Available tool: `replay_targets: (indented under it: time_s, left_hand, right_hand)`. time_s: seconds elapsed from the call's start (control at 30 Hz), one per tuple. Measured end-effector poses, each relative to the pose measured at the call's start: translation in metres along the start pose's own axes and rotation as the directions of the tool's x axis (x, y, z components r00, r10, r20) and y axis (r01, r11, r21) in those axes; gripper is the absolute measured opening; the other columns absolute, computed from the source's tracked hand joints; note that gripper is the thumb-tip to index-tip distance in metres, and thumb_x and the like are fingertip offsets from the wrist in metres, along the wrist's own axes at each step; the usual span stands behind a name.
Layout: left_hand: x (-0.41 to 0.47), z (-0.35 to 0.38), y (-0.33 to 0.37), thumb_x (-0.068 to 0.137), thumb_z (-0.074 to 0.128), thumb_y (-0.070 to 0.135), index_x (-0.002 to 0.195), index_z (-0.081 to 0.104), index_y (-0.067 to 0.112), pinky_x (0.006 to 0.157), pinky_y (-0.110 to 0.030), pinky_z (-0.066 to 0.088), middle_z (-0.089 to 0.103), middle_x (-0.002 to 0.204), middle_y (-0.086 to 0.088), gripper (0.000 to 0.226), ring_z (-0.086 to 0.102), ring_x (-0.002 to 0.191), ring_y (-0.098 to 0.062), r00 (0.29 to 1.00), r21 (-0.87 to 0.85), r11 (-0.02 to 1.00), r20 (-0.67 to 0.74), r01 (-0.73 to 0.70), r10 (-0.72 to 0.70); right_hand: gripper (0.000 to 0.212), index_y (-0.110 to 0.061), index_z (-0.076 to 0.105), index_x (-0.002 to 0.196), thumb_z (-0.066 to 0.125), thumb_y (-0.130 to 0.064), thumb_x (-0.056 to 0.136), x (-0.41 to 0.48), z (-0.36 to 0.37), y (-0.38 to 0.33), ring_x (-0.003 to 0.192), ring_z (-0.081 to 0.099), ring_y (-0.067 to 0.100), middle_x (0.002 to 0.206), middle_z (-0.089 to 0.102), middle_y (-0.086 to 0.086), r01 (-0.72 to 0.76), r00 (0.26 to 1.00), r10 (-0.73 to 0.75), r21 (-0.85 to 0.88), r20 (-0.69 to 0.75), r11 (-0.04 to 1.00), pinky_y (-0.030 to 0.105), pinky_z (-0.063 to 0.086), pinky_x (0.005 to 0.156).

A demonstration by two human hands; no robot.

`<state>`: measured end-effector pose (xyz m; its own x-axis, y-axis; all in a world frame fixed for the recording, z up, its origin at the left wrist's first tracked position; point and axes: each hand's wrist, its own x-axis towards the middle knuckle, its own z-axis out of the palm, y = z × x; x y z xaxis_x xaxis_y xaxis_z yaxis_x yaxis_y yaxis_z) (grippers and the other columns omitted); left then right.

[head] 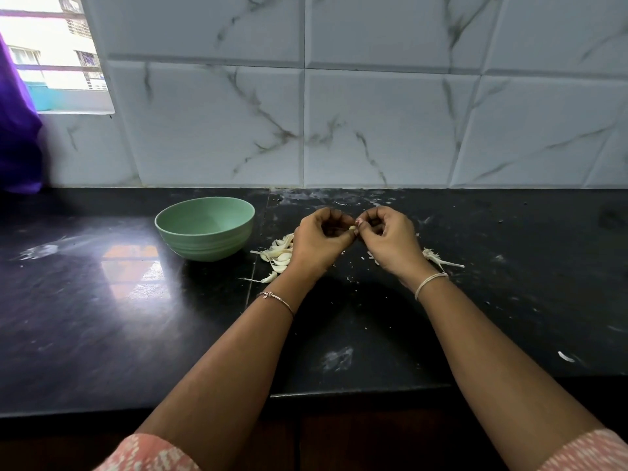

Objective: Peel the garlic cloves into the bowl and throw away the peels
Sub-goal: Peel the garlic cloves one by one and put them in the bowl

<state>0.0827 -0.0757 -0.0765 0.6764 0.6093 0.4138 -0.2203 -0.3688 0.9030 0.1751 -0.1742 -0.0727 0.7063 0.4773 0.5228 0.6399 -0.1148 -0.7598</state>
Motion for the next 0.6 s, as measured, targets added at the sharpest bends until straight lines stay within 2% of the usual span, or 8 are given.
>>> replay_targets:
  time_s: [0.13,0.23,0.27,0.33,0.4,0.43,0.5,0.6]
  left_hand:
    - [0.001,-0.001,-0.003,0.079,0.075,-0.004,0.076,0.066,0.019,0.081,-0.032,0.057,0.071,0.078,0.003,0.024,0.067,0.076,-0.011,1.000,-0.025,0.999,0.021,0.020,-0.020]
    - [0.002,-0.001,-0.004,0.080,0.070,-0.009,0.077,0.065,0.019,0.081,-0.033,0.057,0.070,0.079,0.003,0.028,0.066,0.075,-0.012,0.998,-0.021,0.998,0.006,0.055,-0.055]
    - [0.002,-0.001,-0.003,0.081,0.068,-0.010,0.079,0.064,0.018,0.081,-0.032,0.057,0.069,0.081,0.003,0.028,0.066,0.075,-0.011,0.998,-0.016,0.998,0.002,0.068,-0.068]
    - [0.002,-0.002,-0.003,0.082,0.069,-0.007,0.084,0.067,0.016,0.080,-0.024,0.056,0.070,0.084,0.004,0.023,0.064,0.071,-0.005,0.998,0.042,0.997,0.000,0.069,-0.069]
    - [-0.001,-0.002,-0.002,0.082,0.072,0.000,0.089,0.070,0.016,0.074,-0.008,0.048,0.070,0.088,0.005,0.017,0.061,0.071,0.000,1.000,0.211,0.977,0.030,0.000,-0.006]
    - [-0.003,-0.002,-0.001,0.082,0.072,0.004,0.092,0.071,0.016,0.071,-0.005,0.043,0.070,0.091,0.004,0.015,0.060,0.075,-0.001,0.997,0.330,0.942,0.065,-0.063,0.044]
    - [-0.006,0.000,-0.004,0.084,0.072,0.012,0.097,0.072,0.019,0.079,-0.016,0.043,0.065,0.099,0.004,0.016,0.058,0.093,-0.011,0.980,0.529,0.828,0.157,-0.185,0.119]
    - [-0.008,0.001,-0.007,0.088,0.068,0.022,0.107,0.071,0.029,0.101,-0.040,0.037,0.057,0.117,0.004,0.020,0.048,0.119,-0.017,0.968,0.657,0.722,0.241,-0.217,0.071]
  right_hand:
    - [0.020,-0.027,0.061,0.078,0.064,-0.011,0.090,-0.001,0.000,-0.002,0.077,0.069,0.020,0.079,0.069,0.001,-0.016,1.000,0.016,0.044,0.003,0.999,0.029,0.057,0.071]
    - [0.019,-0.027,0.063,0.078,0.065,-0.012,0.090,0.001,-0.004,-0.001,0.080,0.070,0.022,0.080,0.071,0.004,-0.055,0.998,0.055,0.039,-0.008,0.998,0.039,0.059,0.076]
    - [0.017,-0.025,0.065,0.078,0.066,-0.013,0.089,0.002,-0.007,0.000,0.079,0.070,0.022,0.080,0.071,0.003,-0.068,0.997,0.068,0.009,-0.033,0.998,0.040,0.059,0.078]
    - [0.010,-0.021,0.071,0.080,0.069,-0.015,0.087,0.003,-0.017,0.002,0.074,0.067,0.016,0.079,0.072,0.001,-0.082,0.994,0.072,-0.135,-0.083,0.987,0.034,0.057,0.075]
    - [0.006,-0.019,0.073,0.079,0.073,-0.015,0.084,0.002,-0.028,0.003,0.071,0.064,0.011,0.078,0.072,-0.001,-0.105,0.989,0.068,-0.306,-0.128,0.946,0.027,0.052,0.069]
    - [0.009,-0.020,0.072,0.076,0.074,-0.014,0.082,0.003,-0.032,0.004,0.071,0.064,0.012,0.076,0.071,-0.002,-0.127,0.985,0.075,-0.354,-0.157,0.927,0.026,0.051,0.066]
    - [0.018,-0.020,0.066,0.069,0.074,-0.006,0.078,0.004,-0.037,0.007,0.073,0.065,0.017,0.072,0.067,-0.003,-0.164,0.977,0.089,-0.413,-0.196,0.896,0.024,0.046,0.062]
    - [0.025,-0.019,0.070,0.077,0.061,0.003,0.083,0.005,-0.042,0.013,0.088,0.067,0.026,0.086,0.071,0.005,-0.184,0.979,0.117,-0.469,-0.168,0.864,0.028,0.050,0.072]
